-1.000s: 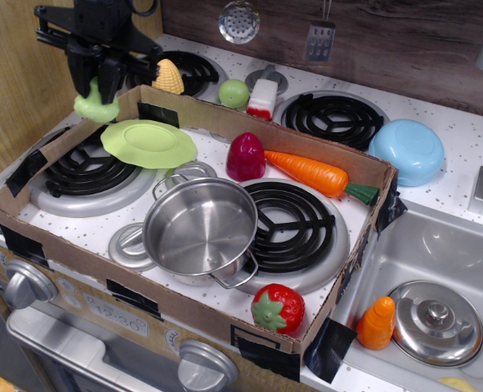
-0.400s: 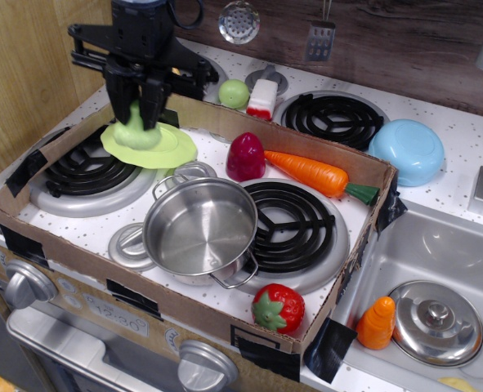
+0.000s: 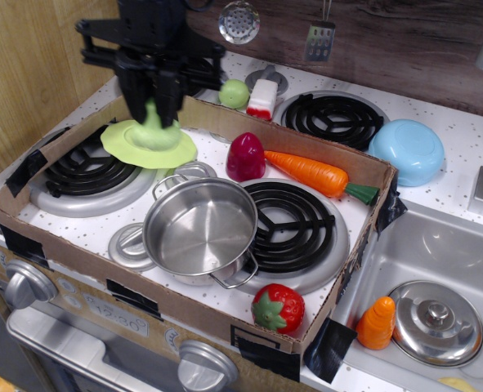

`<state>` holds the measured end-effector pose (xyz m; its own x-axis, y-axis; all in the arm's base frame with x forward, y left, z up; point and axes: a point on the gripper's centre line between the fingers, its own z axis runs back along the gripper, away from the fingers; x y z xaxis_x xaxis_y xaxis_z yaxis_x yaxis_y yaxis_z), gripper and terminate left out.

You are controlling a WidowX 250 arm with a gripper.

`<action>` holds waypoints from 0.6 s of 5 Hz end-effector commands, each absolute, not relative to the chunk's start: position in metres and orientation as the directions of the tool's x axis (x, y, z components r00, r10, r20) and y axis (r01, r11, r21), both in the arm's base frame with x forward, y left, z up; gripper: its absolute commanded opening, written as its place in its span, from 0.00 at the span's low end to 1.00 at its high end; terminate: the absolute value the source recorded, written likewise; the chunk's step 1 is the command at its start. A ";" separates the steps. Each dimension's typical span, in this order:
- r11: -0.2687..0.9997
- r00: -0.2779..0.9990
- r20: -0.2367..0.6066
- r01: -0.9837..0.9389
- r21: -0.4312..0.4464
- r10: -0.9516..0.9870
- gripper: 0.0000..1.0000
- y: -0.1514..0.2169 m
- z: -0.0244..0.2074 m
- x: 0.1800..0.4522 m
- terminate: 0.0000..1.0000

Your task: Put broccoli in pot

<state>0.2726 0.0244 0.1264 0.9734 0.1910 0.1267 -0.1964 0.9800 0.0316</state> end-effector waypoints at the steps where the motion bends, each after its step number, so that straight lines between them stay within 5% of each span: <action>1: 0.983 0.969 0.170 -0.177 -0.041 0.181 0.00 -0.004 0.127 0.268 0.00; 2: 0.986 0.970 0.179 -0.155 -0.062 0.164 0.00 -0.011 0.112 0.271 0.00; 3: 0.986 0.975 0.172 -0.127 -0.104 0.143 1.00 -0.010 0.101 0.277 0.00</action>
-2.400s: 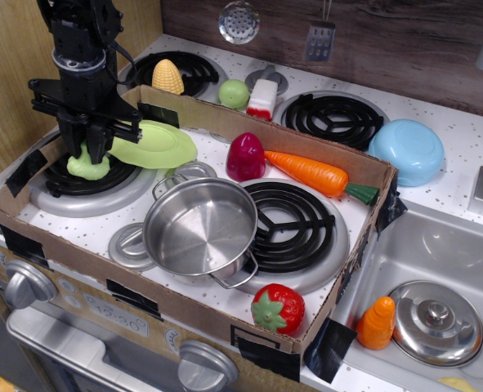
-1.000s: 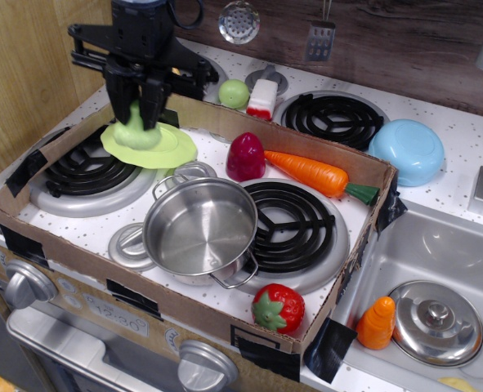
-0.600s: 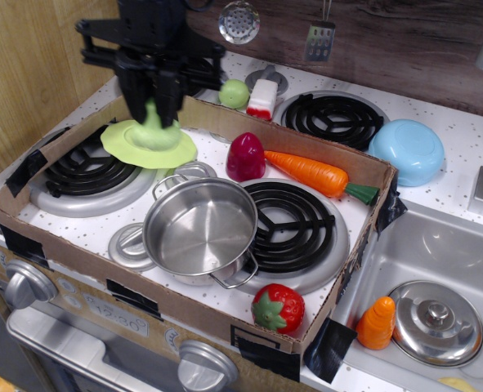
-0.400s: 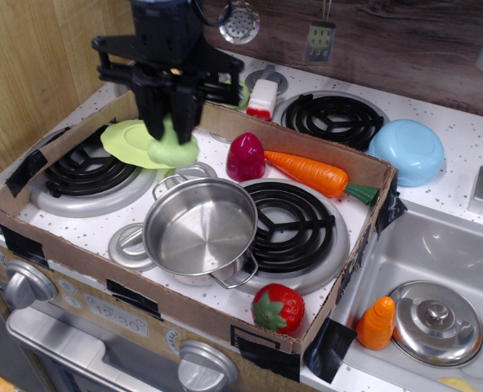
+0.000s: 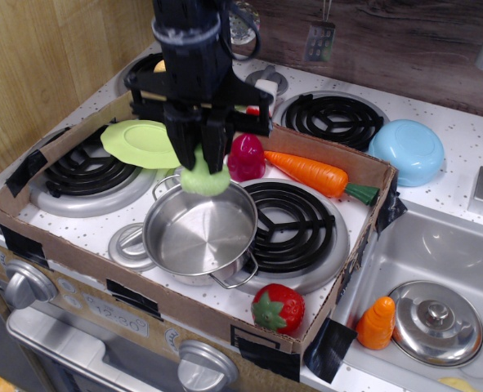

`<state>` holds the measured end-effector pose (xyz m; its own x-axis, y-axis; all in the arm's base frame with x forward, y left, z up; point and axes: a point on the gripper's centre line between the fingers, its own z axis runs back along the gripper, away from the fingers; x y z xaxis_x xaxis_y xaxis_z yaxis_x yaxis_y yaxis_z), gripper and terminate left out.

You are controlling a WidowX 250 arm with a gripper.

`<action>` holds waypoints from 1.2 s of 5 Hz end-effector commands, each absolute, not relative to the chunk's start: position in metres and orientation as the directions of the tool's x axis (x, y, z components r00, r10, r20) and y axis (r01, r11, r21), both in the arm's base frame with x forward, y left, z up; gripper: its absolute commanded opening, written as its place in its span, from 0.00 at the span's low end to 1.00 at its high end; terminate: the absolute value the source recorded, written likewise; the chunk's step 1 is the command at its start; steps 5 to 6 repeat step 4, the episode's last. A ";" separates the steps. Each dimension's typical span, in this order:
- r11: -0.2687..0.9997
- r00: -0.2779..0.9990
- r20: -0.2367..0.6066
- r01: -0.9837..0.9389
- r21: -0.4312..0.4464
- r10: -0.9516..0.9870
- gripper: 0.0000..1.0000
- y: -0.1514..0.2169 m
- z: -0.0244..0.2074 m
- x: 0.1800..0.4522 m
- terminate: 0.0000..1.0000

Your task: Put broccoli in pot

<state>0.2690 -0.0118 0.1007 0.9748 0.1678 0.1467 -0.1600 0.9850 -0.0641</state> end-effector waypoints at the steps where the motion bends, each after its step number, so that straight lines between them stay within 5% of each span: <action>1: 0.984 0.973 0.170 -0.135 -0.120 0.155 1.00 -0.008 0.095 0.279 0.00; 3: 0.990 0.977 0.168 -0.117 -0.083 0.129 1.00 -0.005 0.101 0.283 0.00; 4: 0.990 0.979 0.162 -0.111 -0.084 0.124 1.00 -0.004 0.102 0.285 1.00; 6: 0.990 0.979 0.162 -0.111 -0.084 0.124 1.00 -0.004 0.102 0.285 1.00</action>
